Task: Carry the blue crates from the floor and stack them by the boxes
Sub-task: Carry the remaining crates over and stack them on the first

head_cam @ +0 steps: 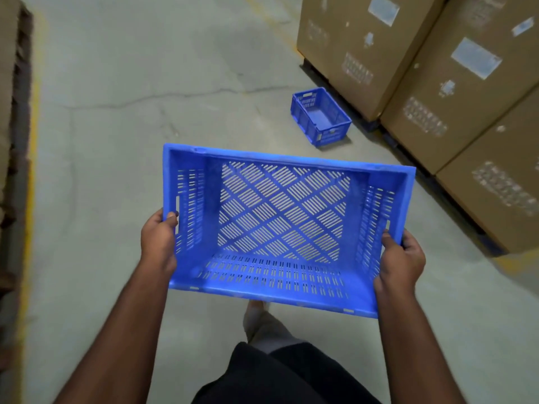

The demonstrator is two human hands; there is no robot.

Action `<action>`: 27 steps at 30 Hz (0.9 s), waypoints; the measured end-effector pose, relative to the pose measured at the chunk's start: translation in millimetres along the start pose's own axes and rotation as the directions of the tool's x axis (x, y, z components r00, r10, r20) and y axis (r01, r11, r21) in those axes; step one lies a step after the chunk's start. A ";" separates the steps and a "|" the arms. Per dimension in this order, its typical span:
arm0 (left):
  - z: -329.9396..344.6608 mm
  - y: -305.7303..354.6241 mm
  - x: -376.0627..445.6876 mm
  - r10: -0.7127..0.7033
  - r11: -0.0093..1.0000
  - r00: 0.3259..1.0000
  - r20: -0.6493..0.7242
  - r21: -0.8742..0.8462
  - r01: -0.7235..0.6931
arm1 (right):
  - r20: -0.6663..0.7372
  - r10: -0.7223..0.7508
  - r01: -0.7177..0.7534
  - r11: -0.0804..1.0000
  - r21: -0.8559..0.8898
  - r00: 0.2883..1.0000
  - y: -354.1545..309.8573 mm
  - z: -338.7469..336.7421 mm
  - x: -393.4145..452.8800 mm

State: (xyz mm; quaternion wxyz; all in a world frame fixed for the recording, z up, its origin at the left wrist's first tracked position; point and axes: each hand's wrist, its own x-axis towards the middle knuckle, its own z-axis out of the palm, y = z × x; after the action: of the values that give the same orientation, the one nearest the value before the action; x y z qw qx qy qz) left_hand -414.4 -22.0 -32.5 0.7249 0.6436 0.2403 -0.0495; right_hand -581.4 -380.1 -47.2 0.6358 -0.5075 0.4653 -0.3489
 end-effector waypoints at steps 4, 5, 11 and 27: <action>25.3 36.1 92.8 -0.001 1.000 1.000 0.002 0.026 0.000 | 0.015 0.019 -0.020 0.999 0.038 1.000 8.0 102.4 40.5; 31.7 47.3 114.4 -0.002 1.000 1.000 -0.004 0.028 0.002 | 0.022 0.028 -0.029 0.999 0.041 0.999 8.0 128.2 50.2; 60.1 113.6 246.1 -0.010 1.000 0.999 -0.047 -0.012 0.009 | 0.085 0.069 -0.073 0.997 0.039 0.994 -4.9 281.9 103.2; 205.4 274.2 656.0 -0.072 0.997 0.995 0.071 0.015 0.071 | -0.104 0.051 -0.044 0.996 0.075 0.993 -16.2 680.8 231.9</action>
State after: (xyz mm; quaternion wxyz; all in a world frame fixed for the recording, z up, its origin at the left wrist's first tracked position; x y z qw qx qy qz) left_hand 325.6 -17.0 -42.0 0.7269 0.6368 0.2369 -0.0998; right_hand 138.0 -378.0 -51.3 0.6363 -0.4535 0.4974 -0.3768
